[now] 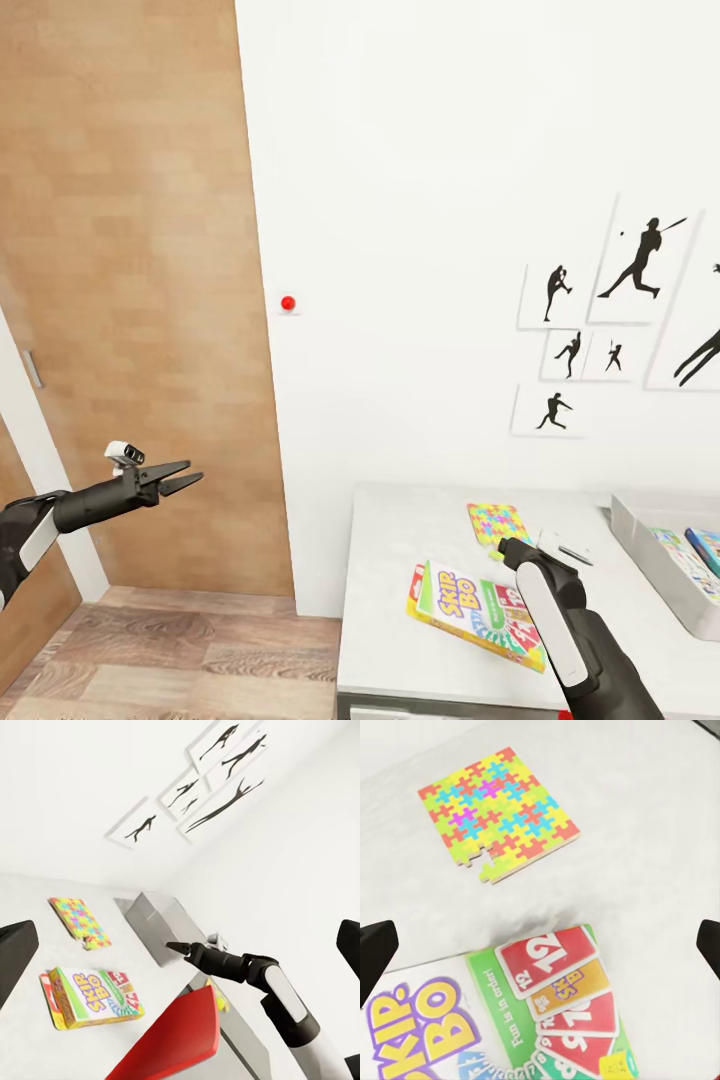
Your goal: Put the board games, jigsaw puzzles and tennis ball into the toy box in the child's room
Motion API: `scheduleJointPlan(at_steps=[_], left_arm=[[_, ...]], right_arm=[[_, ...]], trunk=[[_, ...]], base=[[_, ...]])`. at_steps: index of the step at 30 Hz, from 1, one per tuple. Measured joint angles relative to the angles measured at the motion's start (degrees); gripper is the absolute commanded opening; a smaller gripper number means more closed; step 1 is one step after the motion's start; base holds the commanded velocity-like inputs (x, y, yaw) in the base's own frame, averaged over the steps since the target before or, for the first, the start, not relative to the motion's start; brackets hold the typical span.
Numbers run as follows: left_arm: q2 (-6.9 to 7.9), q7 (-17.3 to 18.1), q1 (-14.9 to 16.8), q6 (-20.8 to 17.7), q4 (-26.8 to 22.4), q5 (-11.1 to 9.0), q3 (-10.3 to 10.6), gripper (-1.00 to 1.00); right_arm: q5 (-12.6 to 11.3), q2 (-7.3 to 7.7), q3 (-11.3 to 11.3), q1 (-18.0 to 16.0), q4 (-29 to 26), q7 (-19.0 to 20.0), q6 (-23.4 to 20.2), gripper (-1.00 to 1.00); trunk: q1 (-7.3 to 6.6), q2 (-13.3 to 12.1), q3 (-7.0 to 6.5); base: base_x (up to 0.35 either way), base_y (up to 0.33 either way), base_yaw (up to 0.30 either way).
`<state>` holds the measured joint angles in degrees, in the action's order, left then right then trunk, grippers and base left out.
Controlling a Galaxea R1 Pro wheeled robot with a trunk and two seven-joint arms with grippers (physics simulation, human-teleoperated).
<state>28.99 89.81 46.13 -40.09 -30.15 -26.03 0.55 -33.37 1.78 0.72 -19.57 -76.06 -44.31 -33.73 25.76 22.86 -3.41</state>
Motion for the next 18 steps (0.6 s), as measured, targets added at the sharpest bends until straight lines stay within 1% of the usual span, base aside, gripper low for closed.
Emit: scheduleJointPlan(at_steps=[12,18], left_arm=[[0.02,0.00,0.00,0.00,0.00,0.07,-0.02,1.00],[0.04,0.00,0.00,0.00,0.00,0.07,-0.04,1.00]], right_arm=[[0.10,0.04,-0.14,0.00,0.51,0.70,0.00,1.00],[0.16,0.04,-0.36,-0.06,2.07,0.74,0.01,1.00]], trunk=[[0.00,0.00,1.12],[0.00,0.00,1.69]], base=[[0.000,-0.001,0.000],[0.000,0.000,0.000]])
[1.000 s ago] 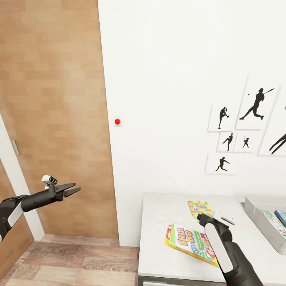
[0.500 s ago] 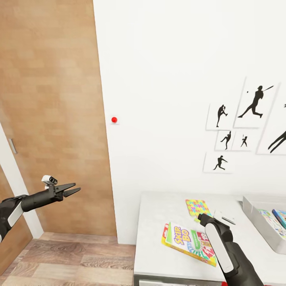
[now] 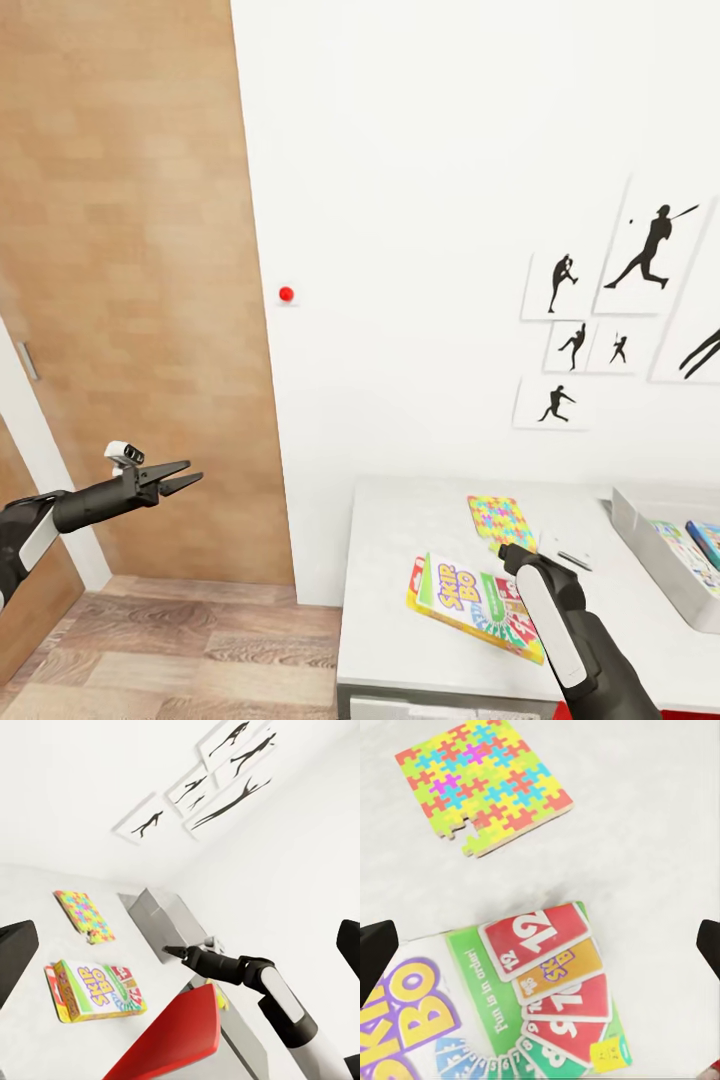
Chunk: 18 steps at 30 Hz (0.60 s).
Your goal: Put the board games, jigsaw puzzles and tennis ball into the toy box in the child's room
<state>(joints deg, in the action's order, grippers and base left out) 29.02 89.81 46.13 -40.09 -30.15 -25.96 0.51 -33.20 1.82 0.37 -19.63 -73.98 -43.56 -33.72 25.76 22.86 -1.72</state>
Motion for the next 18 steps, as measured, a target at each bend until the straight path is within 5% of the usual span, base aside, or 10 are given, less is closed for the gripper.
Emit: scheduleJointPlan(at_steps=[18], left_arm=[[-0.01,0.00,0.00,0.05,0.00,0.00,0.02,1.00]], right_arm=[[0.03,0.01,-0.31,-0.06,0.48,0.01,-0.01,1.00]], trunk=[[0.00,0.00,1.70]], base=[[0.054,-0.005,0.000]])
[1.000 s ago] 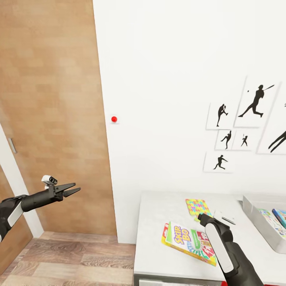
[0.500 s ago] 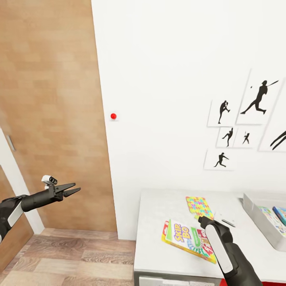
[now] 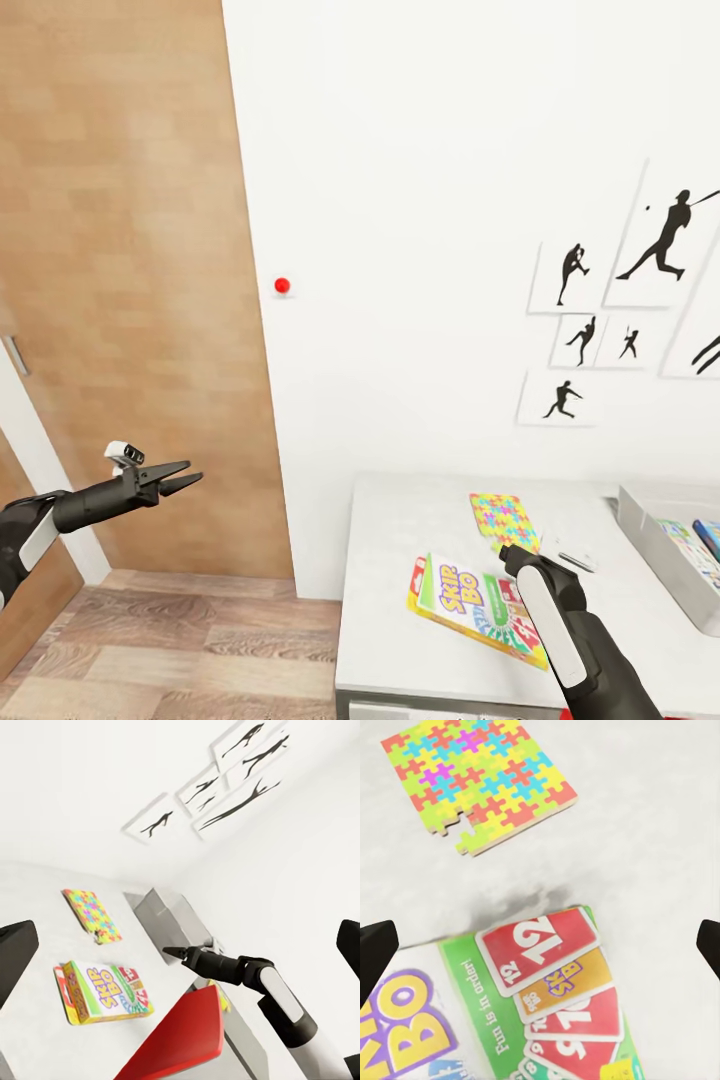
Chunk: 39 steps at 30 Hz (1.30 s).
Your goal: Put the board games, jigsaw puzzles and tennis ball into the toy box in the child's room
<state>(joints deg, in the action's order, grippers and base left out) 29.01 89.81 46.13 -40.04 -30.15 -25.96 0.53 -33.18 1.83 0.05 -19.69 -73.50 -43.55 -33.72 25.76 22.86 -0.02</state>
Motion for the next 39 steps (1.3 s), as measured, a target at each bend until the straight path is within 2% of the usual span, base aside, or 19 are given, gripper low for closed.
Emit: scheduleJointPlan(at_steps=[8,16,39], left_arm=[[0.03,0.00,-0.02,-0.02,0.00,0.00,0.01,1.00],[0.00,-0.01,-0.04,-0.02,0.01,0.00,0.01,1.00],[-0.03,-0.01,-0.04,0.03,0.01,-0.01,-0.01,1.00]], right_arm=[[-0.06,0.06,0.00,0.03,0.05,0.52,0.00,1.00],[0.04,0.08,0.00,0.04,0.33,3.33,-0.01,1.00],[-0.02,0.08,0.00,-0.03,0.51,3.72,0.07,1.00]], trunk=[[-0.01,-0.04,0.71],[-0.02,-0.09,1.40],[-0.01,-0.09,3.58]], base=[[0.001,0.000,0.000],[0.000,0.000,0.000],[0.000,0.000,0.000]])
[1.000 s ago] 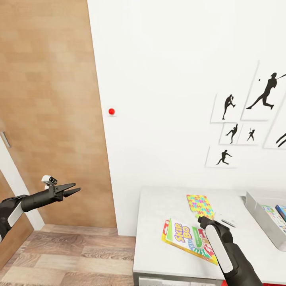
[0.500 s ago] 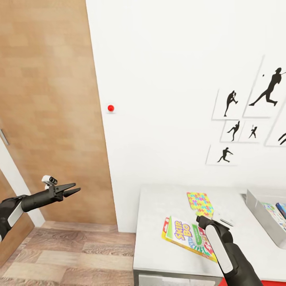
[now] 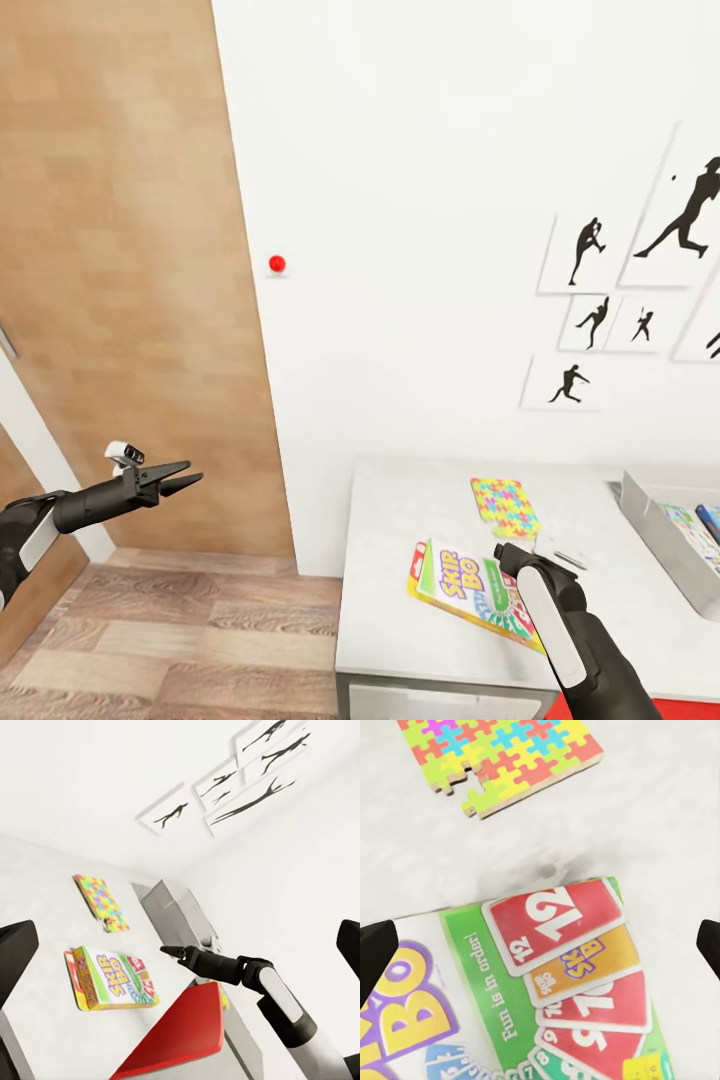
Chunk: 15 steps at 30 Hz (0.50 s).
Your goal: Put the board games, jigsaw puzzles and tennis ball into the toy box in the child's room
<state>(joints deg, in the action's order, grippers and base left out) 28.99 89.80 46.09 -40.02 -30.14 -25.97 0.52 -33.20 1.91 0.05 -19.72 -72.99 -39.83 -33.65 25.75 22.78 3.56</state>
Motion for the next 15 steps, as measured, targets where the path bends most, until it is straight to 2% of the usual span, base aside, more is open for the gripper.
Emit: scheduleJointPlan(at_steps=[15], left_arm=[[0.01,0.00,0.00,0.01,0.00,0.00,0.02,1.00]], right_arm=[[0.06,0.00,0.00,0.00,0.04,0.00,-0.07,1.00]], trunk=[[0.00,0.00,1.42]], base=[[0.000,0.000,0.000]])
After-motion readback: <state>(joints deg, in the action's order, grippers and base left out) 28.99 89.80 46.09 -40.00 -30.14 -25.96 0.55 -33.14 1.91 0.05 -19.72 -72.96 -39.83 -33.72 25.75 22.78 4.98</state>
